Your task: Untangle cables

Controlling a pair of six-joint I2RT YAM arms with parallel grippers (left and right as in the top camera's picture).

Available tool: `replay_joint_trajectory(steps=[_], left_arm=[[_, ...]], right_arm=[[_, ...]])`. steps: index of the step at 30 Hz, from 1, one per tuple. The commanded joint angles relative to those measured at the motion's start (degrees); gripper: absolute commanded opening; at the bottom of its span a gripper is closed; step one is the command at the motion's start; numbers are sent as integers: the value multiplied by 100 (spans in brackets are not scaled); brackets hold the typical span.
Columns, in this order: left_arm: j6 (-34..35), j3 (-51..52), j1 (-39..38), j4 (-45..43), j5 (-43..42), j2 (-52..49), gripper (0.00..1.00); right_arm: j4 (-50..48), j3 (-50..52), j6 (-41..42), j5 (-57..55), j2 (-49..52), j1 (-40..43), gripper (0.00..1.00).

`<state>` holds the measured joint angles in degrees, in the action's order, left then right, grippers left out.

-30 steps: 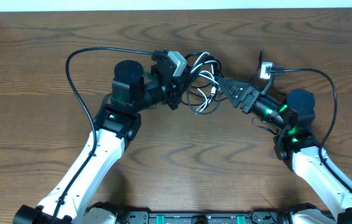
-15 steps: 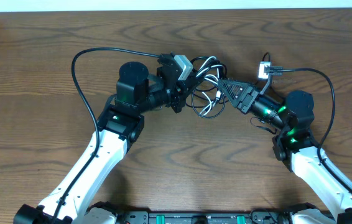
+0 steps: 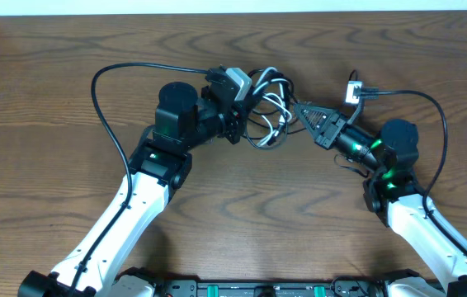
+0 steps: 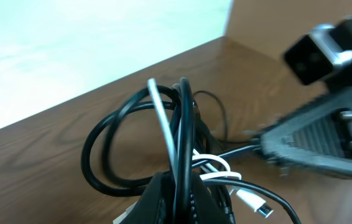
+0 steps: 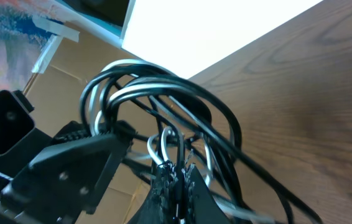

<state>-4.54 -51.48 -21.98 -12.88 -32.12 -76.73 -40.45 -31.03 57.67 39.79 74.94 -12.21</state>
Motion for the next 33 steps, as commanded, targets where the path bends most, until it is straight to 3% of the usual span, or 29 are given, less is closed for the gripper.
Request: replay_joint_trajectory(steps=[1, 7, 24, 31, 33], left_arm=[[-37, -157, 4, 42, 997, 22, 8], [-35, -157, 4, 44, 1491, 22, 8], [74, -157, 581, 63, 1530, 22, 7], [205, -157, 649, 225, 1460, 22, 8], [203, -157, 649, 262, 1329, 22, 8]], right_arm=[[2, -13, -96, 463, -31, 223, 1], [15, -13, -116, 1054, -28, 693, 1], [13, -13, -597, 3110, -31, 1353, 1], [31, -13, -643, 2767, -28, 1453, 1], [109, -13, -540, 2468, -31, 1467, 6]])
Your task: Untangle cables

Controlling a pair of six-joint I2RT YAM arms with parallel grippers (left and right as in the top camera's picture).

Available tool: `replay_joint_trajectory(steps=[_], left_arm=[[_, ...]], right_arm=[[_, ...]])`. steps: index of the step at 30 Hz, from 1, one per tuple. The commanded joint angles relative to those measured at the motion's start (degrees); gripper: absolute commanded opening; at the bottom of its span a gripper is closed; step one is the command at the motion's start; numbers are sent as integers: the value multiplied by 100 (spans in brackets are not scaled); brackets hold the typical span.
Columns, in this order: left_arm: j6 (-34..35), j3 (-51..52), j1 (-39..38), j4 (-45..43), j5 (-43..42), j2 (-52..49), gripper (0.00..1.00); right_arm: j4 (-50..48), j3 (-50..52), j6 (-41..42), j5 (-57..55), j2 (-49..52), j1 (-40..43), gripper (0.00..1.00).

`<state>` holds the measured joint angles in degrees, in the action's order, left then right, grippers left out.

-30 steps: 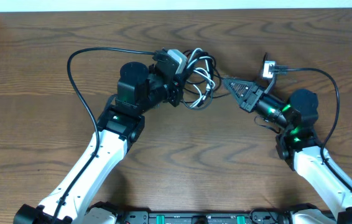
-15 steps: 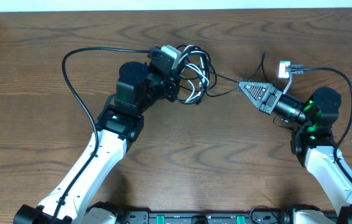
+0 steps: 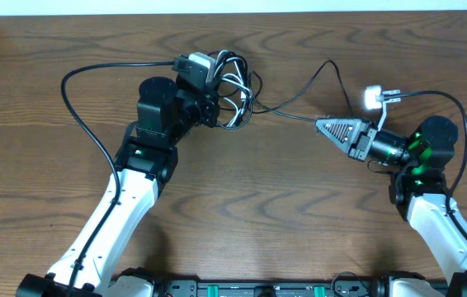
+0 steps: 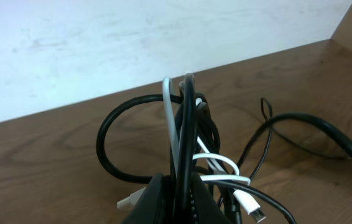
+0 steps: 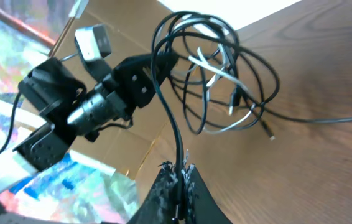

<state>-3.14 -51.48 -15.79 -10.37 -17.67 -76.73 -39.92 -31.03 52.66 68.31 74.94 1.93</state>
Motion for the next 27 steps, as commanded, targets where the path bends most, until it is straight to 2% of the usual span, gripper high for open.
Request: replay_joint_trajectory(steps=[1, 4, 5, 7, 8, 10, 14, 23, 27], left_arm=[[61, -157, 28, 26, -243, 22, 8], [57, -157, 28, 26, -555, 22, 8], [52, -157, 28, 24, -741, 22, 8], [-35, -157, 28, 24, -1051, 22, 8], [-103, -157, 28, 24, -1237, 22, 8], [-315, -157, 31, 24, -1635, 22, 8], [-503, -157, 28, 20, -1978, 22, 8], [-758, -157, 20, -107, -2594, 22, 8], [-758, -157, 0, -153, -2824, 22, 8]], right_arm=[[125, -13, 24, -605, -31, 55, 9], [382, -13, 181, -1241, -31, 55, 12], [518, -13, 229, -1486, -28, 55, 16], [632, -13, 328, -1759, -31, 55, 29], [636, -13, 323, -1808, -31, 55, 41], [632, -13, 323, -1792, -31, 52, 56], [625, -13, 289, -1572, -31, 42, 69], [229, -13, -879, -409, -31, -282, 70], [-7, -13, -1014, -341, -28, -590, 72]])
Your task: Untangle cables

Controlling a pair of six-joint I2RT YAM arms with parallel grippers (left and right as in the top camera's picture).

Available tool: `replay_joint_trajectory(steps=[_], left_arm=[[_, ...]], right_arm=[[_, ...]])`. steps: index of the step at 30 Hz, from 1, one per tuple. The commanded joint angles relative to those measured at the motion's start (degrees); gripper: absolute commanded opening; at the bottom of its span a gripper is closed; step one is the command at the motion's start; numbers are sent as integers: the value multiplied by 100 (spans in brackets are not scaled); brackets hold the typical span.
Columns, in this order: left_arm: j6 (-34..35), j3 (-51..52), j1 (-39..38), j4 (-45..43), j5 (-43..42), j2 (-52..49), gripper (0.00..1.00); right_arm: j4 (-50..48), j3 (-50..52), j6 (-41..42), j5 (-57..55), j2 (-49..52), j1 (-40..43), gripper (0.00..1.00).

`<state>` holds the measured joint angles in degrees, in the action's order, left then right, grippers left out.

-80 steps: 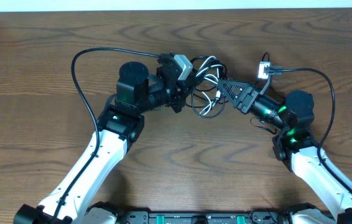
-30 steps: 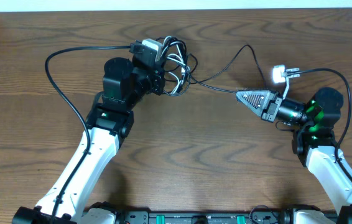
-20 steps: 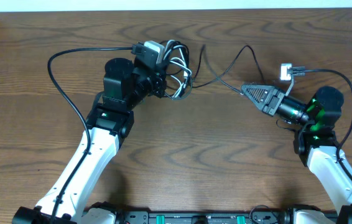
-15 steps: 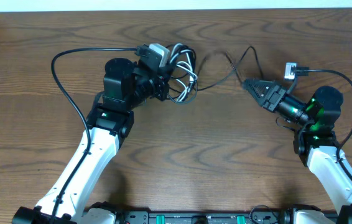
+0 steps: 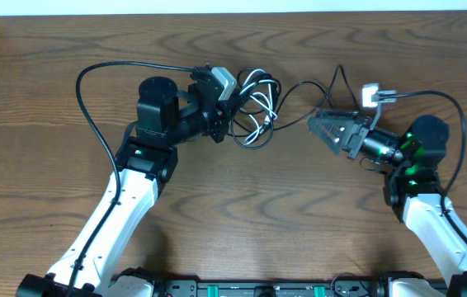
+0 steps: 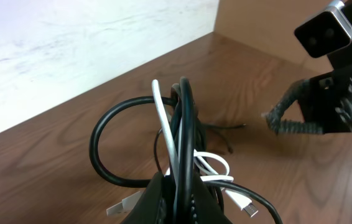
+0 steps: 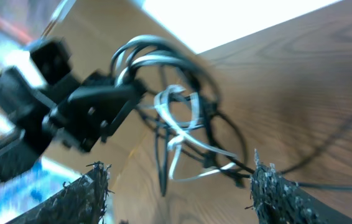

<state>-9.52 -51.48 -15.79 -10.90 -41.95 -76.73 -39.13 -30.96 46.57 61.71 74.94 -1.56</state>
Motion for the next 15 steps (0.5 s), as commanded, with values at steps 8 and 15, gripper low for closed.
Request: replay_joint_trajectory(steps=[8, 15], left_arm=[[-118, -157, -173, -120, -393, 22, 8], [-116, -157, -321, -122, -393, 22, 8]], right_arm=[[-70, -20, -400, -103, -28, -881, 65], [271, -20, -404, -960, -28, -1427, 55]])
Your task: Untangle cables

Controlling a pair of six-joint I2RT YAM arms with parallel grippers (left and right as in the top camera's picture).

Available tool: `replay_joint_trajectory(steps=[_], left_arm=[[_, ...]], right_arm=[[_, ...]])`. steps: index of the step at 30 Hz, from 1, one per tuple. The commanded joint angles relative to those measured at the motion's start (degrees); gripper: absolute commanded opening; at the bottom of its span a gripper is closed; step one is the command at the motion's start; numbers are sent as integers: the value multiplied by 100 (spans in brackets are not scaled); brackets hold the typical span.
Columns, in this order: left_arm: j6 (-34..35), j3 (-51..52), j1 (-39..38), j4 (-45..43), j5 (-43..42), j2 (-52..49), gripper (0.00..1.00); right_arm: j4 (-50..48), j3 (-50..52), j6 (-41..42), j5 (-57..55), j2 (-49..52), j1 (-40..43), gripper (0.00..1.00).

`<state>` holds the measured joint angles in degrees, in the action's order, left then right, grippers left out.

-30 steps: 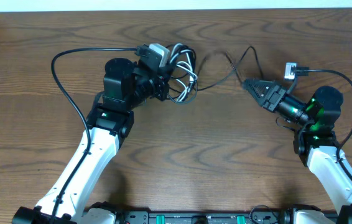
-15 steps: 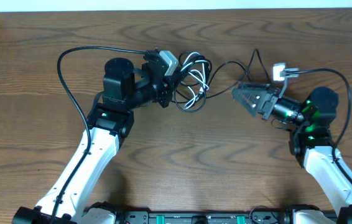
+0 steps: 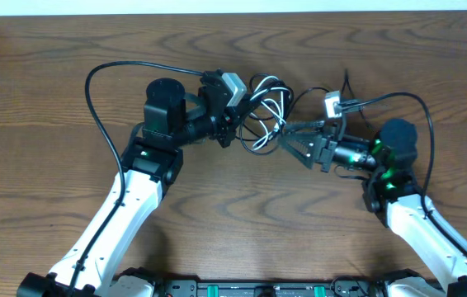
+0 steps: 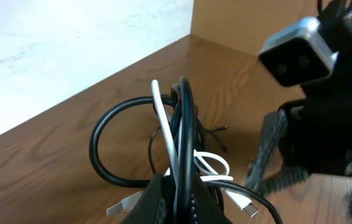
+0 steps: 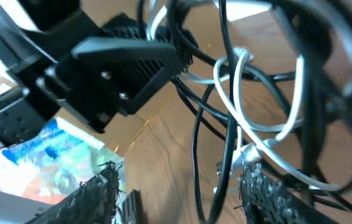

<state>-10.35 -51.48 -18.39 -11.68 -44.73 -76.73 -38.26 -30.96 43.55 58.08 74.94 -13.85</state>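
Note:
The tangle of black and white cables (image 3: 262, 115) hangs over the brown table (image 3: 242, 223) at centre back. My left gripper (image 3: 232, 115) is shut on its left side; in the left wrist view the left gripper (image 4: 179, 183) pinches several upright loops, and a white USB plug (image 4: 245, 207) dangles to the right. My right gripper (image 3: 293, 142) stands open against the tangle's right side. In the right wrist view, black and white strands (image 5: 232, 124) run between its spread fingers (image 5: 98, 193). A thin black cable end (image 3: 346, 78) trails off toward the back right.
The left arm's own black lead (image 3: 101, 91) arcs out to the left, and the right arm's lead (image 3: 419, 107) loops to the right. The table's far edge meets a white wall (image 3: 233, 7). A cardboard box stands at the far left corner.
My right gripper, open to the right of the tangle, has moved left and now has strands between its open fingers. The left gripper, still shut on the tangle, has shifted slightly right.
Both grippers were shut on the tangle, close together. Then they stood far apart, the right shut on a thin black cable stretched out of the bundle. After that the right was open and the cable lay slack. Now it is open at the tangle again.

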Motion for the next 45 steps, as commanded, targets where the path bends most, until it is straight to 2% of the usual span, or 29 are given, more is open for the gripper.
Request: replay_joint_trajectory(steps=[1, 2, 5, 8, 10, 15, 24, 31, 45], left_arm=[[-33, -157, -70, -44, -116, 22, 8], [-33, -157, -72, -42, -116, 22, 7], [-31, -157, -72, -39, -116, 22, 8], [-33, -157, -72, -42, -114, 22, 8], [-33, -157, -70, -44, -87, 22, 8], [74, -157, -66, -42, 678, 22, 8], [1060, -157, -66, -39, 2522, 22, 8], [1327, -157, -66, -35, 3303, 22, 8], [1331, -157, -55, -35, 3390, 22, 8]], right_arm=[[271, -20, -103, -699, -28, -229, 50], [372, -20, -103, -822, -28, -258, 44], [393, -20, -101, -848, -28, -271, 38], [398, -20, -101, -846, -28, -271, 13], [400, -20, -101, -846, -28, -271, 2], [581, -20, -103, -737, -28, -271, 1], [807, -20, -254, -448, -28, -271, 1], [802, -20, -251, -452, -28, -264, 1], [852, -20, -240, -535, -28, -262, 1]])
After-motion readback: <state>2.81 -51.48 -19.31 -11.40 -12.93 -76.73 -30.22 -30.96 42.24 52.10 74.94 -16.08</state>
